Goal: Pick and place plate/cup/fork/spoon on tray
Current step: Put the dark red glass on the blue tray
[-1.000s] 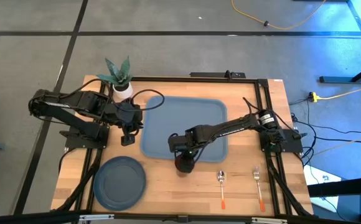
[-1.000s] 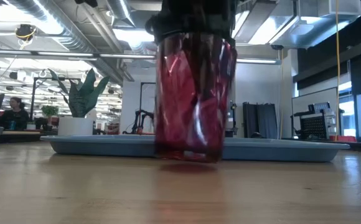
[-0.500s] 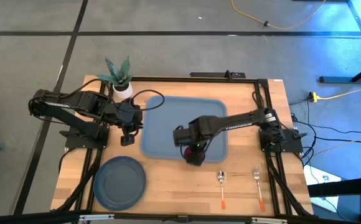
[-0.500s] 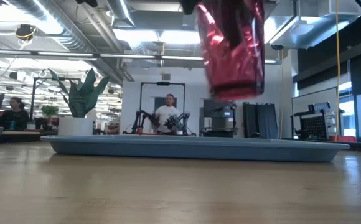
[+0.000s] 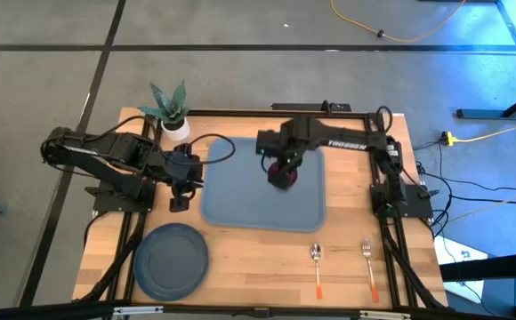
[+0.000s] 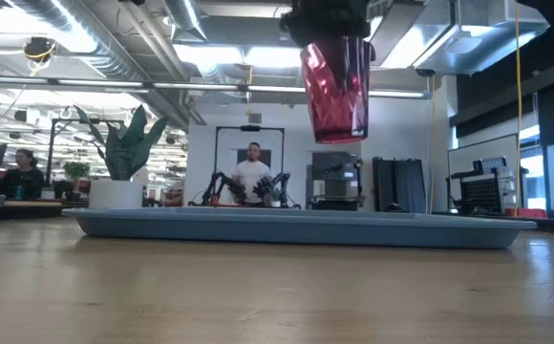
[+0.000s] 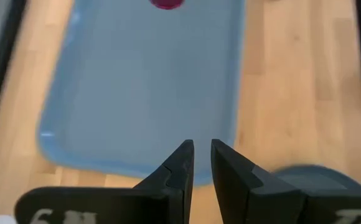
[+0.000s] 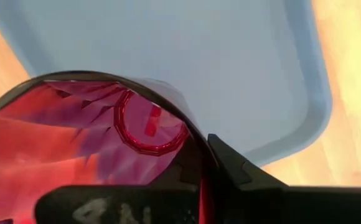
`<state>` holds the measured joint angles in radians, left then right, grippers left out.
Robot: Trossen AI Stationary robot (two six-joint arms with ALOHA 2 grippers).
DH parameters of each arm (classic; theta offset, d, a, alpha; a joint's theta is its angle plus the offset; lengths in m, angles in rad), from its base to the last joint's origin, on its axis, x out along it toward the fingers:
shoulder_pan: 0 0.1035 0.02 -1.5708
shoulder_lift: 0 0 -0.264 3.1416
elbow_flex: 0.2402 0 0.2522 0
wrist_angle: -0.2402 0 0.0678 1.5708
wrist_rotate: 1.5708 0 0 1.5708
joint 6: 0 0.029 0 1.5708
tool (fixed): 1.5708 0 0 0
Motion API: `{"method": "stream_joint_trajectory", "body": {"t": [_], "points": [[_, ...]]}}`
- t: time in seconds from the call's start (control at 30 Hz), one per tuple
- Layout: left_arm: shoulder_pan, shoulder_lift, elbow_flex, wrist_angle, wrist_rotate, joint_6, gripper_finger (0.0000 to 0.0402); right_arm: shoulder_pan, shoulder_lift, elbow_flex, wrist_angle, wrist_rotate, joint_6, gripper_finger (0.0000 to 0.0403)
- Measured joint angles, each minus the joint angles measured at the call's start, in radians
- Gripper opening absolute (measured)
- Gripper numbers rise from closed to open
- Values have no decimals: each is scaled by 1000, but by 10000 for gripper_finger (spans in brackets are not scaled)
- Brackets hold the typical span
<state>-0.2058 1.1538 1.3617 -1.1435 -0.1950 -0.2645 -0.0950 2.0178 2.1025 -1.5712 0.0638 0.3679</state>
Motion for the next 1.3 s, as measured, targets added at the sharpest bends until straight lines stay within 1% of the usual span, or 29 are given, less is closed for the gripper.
{"method": "stream_joint_trajectory", "body": {"t": [0.17,0.27,0.33,0.53,0.7,0.83,0.93,1.0,1.1,1.3], "points": [[1,0,0,29,-97,17,50,-80,-1,0,1,-5,-78,13],[9,0,0,84,-132,37,50,-133,-2,-8,3,1,-143,13],[31,0,0,117,-139,38,50,-171,-5,-37,0,-1,-173,13],[106,2,0,128,-138,39,50,-265,-31,-180,10,0,-293,13],[165,3,0,127,-136,39,50,-326,-55,-307,169,-7,-369,12],[195,3,0,127,-125,40,50,-367,-56,-381,249,-9,-412,12],[213,3,0,127,-98,40,50,-386,-56,-439,325,-53,-434,12],[225,3,0,126,-81,48,50,-395,-57,-470,360,-69,-441,12],[237,3,0,123,-55,106,50,-401,-57,-513,415,-90,-442,12],[262,3,0,123,-49,118,50,-404,-58,-537,448,-93,-455,12]]}}
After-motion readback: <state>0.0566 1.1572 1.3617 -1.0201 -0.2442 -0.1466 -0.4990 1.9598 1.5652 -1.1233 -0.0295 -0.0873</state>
